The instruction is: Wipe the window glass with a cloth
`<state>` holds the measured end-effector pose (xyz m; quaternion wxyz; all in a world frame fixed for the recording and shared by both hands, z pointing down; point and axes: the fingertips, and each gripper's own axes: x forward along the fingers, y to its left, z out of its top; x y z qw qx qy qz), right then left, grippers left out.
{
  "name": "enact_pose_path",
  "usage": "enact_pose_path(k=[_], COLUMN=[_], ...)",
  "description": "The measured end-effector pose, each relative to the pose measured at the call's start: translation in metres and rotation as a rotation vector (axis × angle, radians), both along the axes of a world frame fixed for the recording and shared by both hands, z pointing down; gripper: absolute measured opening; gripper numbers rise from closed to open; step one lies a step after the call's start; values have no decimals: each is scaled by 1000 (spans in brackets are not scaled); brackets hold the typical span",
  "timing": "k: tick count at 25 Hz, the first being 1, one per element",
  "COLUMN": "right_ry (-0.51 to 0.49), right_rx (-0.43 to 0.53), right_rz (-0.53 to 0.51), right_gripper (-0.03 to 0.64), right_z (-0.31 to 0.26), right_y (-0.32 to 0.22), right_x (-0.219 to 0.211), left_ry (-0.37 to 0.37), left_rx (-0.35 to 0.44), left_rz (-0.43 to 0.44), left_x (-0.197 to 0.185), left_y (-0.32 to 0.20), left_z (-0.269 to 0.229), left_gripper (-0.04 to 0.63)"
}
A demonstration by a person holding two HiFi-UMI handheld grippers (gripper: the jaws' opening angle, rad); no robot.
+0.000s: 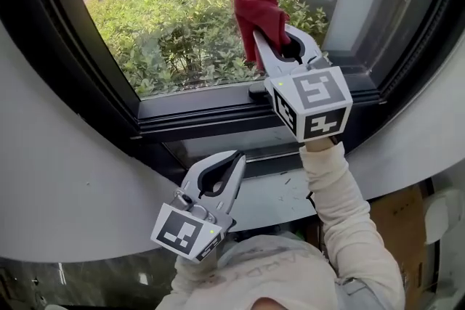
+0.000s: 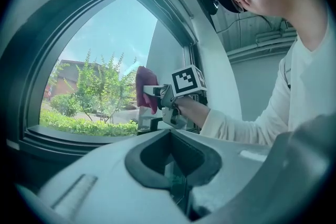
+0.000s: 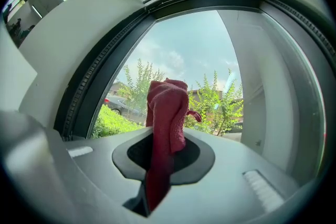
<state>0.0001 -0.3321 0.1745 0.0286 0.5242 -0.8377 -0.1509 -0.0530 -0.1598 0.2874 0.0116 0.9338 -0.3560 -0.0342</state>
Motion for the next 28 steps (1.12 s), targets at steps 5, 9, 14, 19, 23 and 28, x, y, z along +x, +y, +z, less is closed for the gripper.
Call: enact_pose_path(k=[5, 9, 14, 19, 23, 28], right_ry=[0, -14, -33, -69, -76, -76], right_rx=[13, 16, 20, 16, 18, 34], right_rz=[27, 34, 60, 93, 122, 128], right_gripper=[69, 69, 69, 69, 71, 71], right_z=[-2, -2, -1, -1, -2, -3], right_y=[-1, -3, -6, -8, -9, -10], right_x=[39, 68, 112, 161, 191, 205], left_ry=[-11, -27, -55, -86, -113, -141], left_rx=[3, -4, -9, 11, 38, 42], left_rz=[27, 46, 79, 114, 148, 177], left_x=[31, 55, 88, 119, 139, 156], left_y=[-6, -11, -17, -21, -22, -23], left_z=[-2, 1, 4, 2, 1, 1], left_gripper=[0, 0, 0, 0, 0, 0])
